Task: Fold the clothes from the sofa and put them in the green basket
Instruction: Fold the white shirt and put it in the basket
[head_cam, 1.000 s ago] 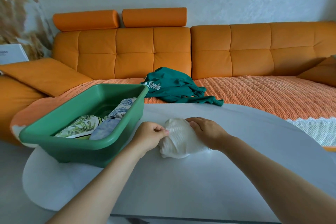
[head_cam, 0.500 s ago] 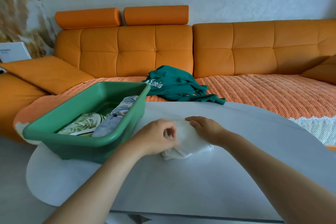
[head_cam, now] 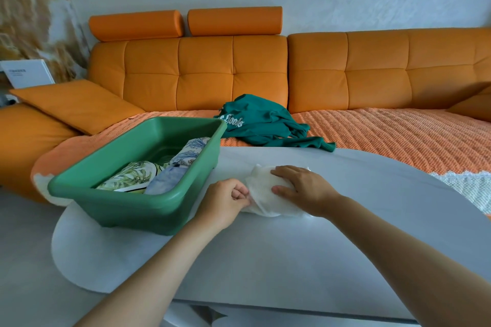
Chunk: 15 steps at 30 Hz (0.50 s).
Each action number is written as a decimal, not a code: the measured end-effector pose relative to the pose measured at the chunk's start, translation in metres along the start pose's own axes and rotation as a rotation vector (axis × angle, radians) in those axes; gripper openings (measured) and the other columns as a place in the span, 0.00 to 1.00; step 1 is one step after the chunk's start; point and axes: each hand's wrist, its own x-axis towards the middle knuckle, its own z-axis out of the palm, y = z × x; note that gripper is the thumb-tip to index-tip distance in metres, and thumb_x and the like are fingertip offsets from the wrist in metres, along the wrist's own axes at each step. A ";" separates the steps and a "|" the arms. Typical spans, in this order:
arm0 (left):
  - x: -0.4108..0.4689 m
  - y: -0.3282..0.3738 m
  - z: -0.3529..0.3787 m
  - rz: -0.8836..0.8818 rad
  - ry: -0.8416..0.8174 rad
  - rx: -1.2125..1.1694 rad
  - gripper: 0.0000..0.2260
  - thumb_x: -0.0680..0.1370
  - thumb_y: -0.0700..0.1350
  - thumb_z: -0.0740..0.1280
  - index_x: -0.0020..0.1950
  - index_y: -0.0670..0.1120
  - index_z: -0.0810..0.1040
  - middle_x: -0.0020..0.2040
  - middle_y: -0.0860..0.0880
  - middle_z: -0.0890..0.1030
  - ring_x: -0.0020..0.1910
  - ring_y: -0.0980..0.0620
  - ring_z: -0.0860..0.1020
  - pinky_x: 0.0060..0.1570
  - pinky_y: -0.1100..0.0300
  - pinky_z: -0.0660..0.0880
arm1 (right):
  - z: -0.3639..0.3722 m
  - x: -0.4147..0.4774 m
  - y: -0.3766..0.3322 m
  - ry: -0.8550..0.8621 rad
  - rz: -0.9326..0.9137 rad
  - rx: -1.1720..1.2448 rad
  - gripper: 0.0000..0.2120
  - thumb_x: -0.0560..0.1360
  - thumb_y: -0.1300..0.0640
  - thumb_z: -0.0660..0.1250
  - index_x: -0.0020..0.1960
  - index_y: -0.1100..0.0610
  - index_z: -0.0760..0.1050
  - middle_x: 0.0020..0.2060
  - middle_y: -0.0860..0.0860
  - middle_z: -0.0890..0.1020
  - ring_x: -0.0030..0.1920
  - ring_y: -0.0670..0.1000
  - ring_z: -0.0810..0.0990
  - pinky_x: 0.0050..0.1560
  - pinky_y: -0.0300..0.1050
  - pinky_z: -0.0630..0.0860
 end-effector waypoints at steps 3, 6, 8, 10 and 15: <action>0.004 -0.016 -0.005 -0.117 -0.036 0.040 0.12 0.70 0.41 0.78 0.37 0.54 0.77 0.34 0.56 0.80 0.30 0.63 0.75 0.29 0.70 0.68 | -0.001 0.000 0.006 -0.025 0.057 0.035 0.24 0.79 0.35 0.57 0.73 0.40 0.67 0.72 0.43 0.70 0.70 0.49 0.69 0.68 0.48 0.65; -0.002 -0.023 -0.006 -0.203 -0.202 0.108 0.09 0.70 0.43 0.77 0.37 0.51 0.78 0.34 0.55 0.81 0.31 0.56 0.77 0.31 0.66 0.69 | -0.002 0.000 0.006 -0.064 0.047 0.046 0.24 0.79 0.34 0.57 0.73 0.39 0.66 0.73 0.43 0.69 0.71 0.49 0.68 0.68 0.47 0.65; -0.003 -0.013 -0.008 -0.169 -0.260 0.222 0.08 0.70 0.45 0.76 0.41 0.51 0.77 0.37 0.55 0.81 0.37 0.54 0.80 0.33 0.64 0.71 | -0.002 0.002 0.005 -0.079 0.048 0.049 0.25 0.79 0.35 0.57 0.74 0.40 0.64 0.73 0.43 0.69 0.71 0.49 0.68 0.68 0.46 0.63; -0.002 0.003 -0.013 -0.126 -0.290 0.445 0.12 0.70 0.50 0.70 0.50 0.51 0.72 0.47 0.53 0.78 0.48 0.50 0.78 0.43 0.58 0.75 | -0.002 0.002 0.005 -0.076 0.063 0.062 0.27 0.79 0.35 0.58 0.75 0.41 0.63 0.73 0.42 0.68 0.71 0.49 0.68 0.68 0.45 0.63; 0.015 0.049 -0.013 0.211 -0.024 0.211 0.09 0.75 0.42 0.60 0.54 0.49 0.68 0.56 0.51 0.71 0.59 0.48 0.69 0.56 0.54 0.68 | -0.001 0.004 -0.002 -0.083 0.091 0.077 0.27 0.79 0.37 0.61 0.75 0.43 0.66 0.73 0.42 0.70 0.70 0.48 0.68 0.68 0.43 0.63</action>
